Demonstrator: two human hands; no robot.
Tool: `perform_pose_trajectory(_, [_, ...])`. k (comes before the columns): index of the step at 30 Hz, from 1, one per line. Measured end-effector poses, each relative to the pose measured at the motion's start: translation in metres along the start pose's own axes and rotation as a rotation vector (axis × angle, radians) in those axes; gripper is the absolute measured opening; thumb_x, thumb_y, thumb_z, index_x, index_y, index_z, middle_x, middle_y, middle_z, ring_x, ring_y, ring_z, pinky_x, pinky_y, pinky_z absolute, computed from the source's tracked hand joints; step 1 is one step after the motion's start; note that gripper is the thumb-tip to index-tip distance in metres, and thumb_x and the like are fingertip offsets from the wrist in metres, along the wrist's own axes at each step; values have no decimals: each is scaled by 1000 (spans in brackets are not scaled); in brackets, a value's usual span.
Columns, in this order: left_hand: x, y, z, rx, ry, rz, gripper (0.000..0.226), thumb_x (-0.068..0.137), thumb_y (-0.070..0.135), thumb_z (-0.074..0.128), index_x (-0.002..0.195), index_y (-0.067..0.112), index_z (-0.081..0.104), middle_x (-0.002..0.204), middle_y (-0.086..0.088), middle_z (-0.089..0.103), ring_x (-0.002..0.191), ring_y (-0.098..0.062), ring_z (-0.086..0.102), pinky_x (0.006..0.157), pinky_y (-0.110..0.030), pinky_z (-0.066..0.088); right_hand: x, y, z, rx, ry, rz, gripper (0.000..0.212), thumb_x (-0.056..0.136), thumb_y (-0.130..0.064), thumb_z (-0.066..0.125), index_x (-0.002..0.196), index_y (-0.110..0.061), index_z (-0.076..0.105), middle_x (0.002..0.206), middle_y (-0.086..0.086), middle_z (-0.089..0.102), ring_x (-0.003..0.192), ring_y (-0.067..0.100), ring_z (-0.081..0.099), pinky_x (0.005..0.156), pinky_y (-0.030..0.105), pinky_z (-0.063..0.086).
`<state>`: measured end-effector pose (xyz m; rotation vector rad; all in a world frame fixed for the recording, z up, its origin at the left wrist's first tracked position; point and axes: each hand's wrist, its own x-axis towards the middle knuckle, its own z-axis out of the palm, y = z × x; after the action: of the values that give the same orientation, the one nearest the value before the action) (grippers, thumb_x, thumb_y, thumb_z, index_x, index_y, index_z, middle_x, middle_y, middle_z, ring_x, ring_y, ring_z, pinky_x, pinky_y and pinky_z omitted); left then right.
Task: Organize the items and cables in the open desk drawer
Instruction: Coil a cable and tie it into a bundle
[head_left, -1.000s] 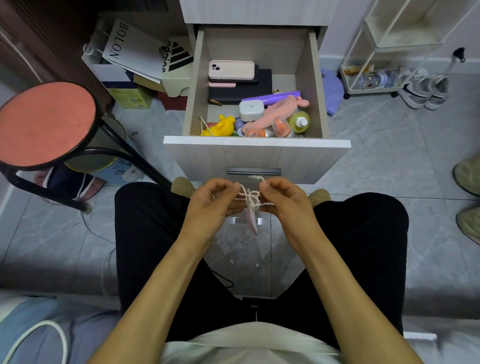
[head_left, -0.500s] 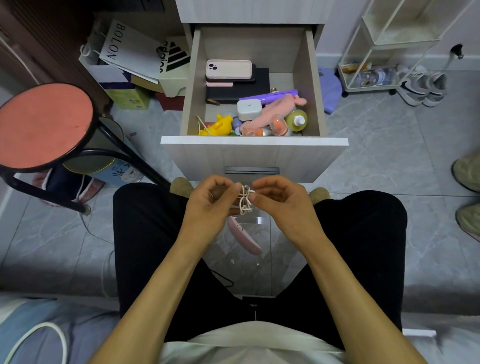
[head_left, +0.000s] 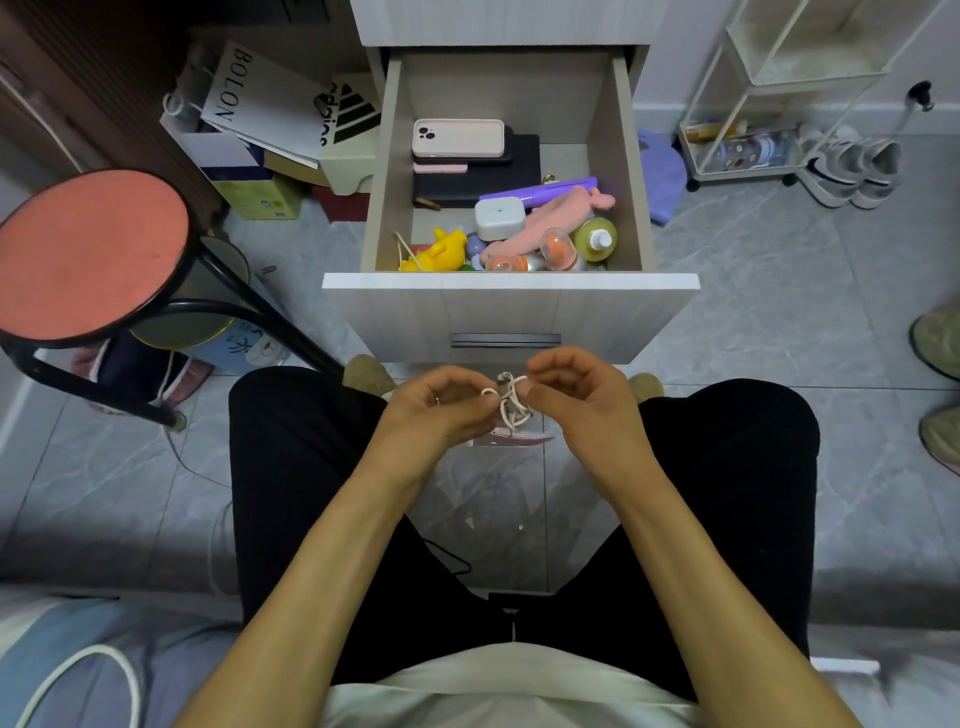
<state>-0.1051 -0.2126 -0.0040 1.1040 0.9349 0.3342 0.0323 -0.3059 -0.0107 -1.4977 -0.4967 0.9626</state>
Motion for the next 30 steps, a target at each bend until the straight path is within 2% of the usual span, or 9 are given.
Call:
perform_pose_trajectory(2, [-2,3,2,163,-38,86,14,83,-5,69,91,6,70,86,-3,74,76,-6,69,63,-13,48,1,0,-1,-16,3,-6,18,80,3,72,86,-13,66,73,-3,71,74,11,69,69,19,53])
perform_pose_trajectory(4, [-3,8,4,212,-82,108,13,85,0,70,94,8,71,84,0,75,73,-4,67,60,-9,44,2,-1,-2,-37,1,-34,17,79,1,74,84,-13,66,73,-3,71,74,13,69,71,21,55])
perform_pose_trajectory(6, [-3,13,4,196,-60,91,8,86,7,71,94,9,72,82,-2,75,75,-9,70,59,-11,47,3,-3,-4,-66,-5,-61,17,79,0,75,81,-14,66,73,-3,72,75,14,69,73,23,56])
perform_pose_trajectory(9, [-1,17,2,73,-59,-11,10,89,11,67,86,13,77,90,-12,76,89,-26,73,81,-33,57,6,-7,-4,-113,-38,-94,18,79,0,75,79,-16,67,73,-5,71,74,13,68,72,23,55])
perform_pose_trajectory(11, [-1,19,2,6,-73,-71,18,90,12,63,80,16,78,91,-14,75,89,-28,73,86,-39,56,7,-10,-6,-139,-60,-113,19,79,0,75,80,-17,67,73,-7,70,74,11,67,71,22,55])
perform_pose_trajectory(15, [-3,20,4,176,-34,-9,10,87,11,71,96,9,74,87,-9,76,82,-22,74,70,-25,57,6,-13,-7,-228,-85,-141,22,79,-1,76,80,-20,64,75,-8,70,76,11,69,73,23,56])
perform_pose_trajectory(18, [-3,19,6,263,8,68,8,86,7,72,94,7,75,77,-6,75,66,-13,71,54,-12,46,5,-11,-5,-301,-74,-159,16,79,-5,77,80,-19,68,78,-7,71,77,10,70,74,22,57])
perform_pose_trajectory(26, [-2,4,12,520,191,330,5,87,17,72,88,22,74,78,12,72,74,-4,69,68,-19,56,0,-8,-2,-399,-47,-211,5,86,-21,72,87,-25,73,80,-20,69,82,-2,65,74,6,48])
perform_pose_trajectory(30, [-5,0,8,486,167,403,13,87,14,71,86,27,72,80,20,71,77,-2,68,70,-16,54,1,-4,-4,-481,-100,-214,6,85,-19,73,88,-25,74,84,-16,69,84,0,64,77,8,48])
